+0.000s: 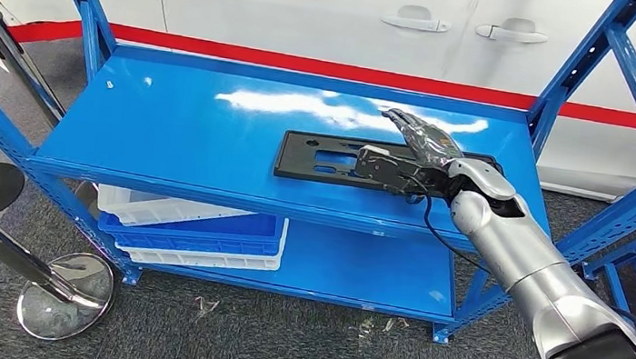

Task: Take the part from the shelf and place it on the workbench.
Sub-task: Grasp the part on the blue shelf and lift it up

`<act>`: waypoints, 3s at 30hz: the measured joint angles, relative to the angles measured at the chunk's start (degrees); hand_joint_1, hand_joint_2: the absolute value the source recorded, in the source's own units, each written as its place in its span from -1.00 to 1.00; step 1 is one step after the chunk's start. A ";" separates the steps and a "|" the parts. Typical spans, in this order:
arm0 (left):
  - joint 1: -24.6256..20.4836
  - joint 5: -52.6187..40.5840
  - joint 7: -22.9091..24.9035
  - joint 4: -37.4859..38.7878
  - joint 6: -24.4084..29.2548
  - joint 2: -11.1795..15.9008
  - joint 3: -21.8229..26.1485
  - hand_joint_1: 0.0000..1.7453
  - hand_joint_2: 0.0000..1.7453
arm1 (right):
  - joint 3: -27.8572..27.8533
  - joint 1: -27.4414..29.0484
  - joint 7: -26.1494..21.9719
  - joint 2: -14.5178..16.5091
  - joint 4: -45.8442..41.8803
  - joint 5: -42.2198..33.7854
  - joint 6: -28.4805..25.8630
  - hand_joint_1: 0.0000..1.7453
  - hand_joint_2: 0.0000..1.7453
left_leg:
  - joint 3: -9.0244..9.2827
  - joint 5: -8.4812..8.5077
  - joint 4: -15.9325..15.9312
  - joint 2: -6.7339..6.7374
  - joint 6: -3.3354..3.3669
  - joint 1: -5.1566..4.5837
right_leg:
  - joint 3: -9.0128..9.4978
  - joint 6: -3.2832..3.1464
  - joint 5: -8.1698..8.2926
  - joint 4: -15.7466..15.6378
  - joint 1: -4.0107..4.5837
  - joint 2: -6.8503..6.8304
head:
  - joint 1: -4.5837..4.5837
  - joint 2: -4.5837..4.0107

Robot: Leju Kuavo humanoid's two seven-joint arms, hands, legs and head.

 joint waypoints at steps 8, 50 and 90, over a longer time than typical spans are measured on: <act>0.01 0.24 -2.50 0.00 -0.52 -0.06 0.37 -1.00 -1.00 | 0.00 0.03 0.33 0.07 1.58 0.50 -0.94 -1.00 1.00 | 0.00 0.00 0.00 0.00 0.00 0.00 | 0.00 0.00 0.00 0.00 0.00 0.00 | -0.01 0.00; 0.04 -0.81 -2.38 0.00 0.32 -0.18 0.46 -1.00 -1.00 | 0.00 0.36 2.38 0.58 10.55 4.80 -2.03 -1.00 1.00 | 0.01 0.00 0.01 0.01 0.00 0.00 | 0.00 0.00 0.00 0.00 0.00 0.01 | -0.01 0.00; 0.04 -1.25 -3.02 0.00 0.84 -0.38 0.49 -1.00 -1.00 | 0.02 1.41 3.67 3.56 14.99 9.37 1.45 0.96 1.00 | 0.01 0.00 0.01 0.00 0.00 0.00 | 0.00 0.00 0.00 0.00 0.00 0.00 | -0.01 0.00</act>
